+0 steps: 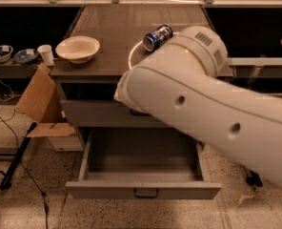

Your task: Pick coke can from middle drawer and place on counter

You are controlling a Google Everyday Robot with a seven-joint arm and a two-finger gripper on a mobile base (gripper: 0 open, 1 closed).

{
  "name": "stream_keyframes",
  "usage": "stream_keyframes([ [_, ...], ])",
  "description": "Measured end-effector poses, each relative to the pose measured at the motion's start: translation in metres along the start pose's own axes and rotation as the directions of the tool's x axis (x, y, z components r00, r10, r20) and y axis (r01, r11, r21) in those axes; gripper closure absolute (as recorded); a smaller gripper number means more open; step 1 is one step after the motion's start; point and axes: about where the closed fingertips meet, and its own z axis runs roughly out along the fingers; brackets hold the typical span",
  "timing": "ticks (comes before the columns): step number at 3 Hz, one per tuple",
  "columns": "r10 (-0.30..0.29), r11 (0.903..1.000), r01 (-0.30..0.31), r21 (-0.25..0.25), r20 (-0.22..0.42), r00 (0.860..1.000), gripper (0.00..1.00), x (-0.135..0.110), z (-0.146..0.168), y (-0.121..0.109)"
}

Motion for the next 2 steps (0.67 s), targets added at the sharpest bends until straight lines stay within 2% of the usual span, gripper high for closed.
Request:
stream_keyframes([
  [1,0.004,0.9998,-0.004,0.019,-0.001,1.000,1.00,0.032,0.019,-0.028],
  [2,0.010,0.9984,-0.009,0.055,-0.021,1.000,1.00,0.062,0.025,-0.048],
])
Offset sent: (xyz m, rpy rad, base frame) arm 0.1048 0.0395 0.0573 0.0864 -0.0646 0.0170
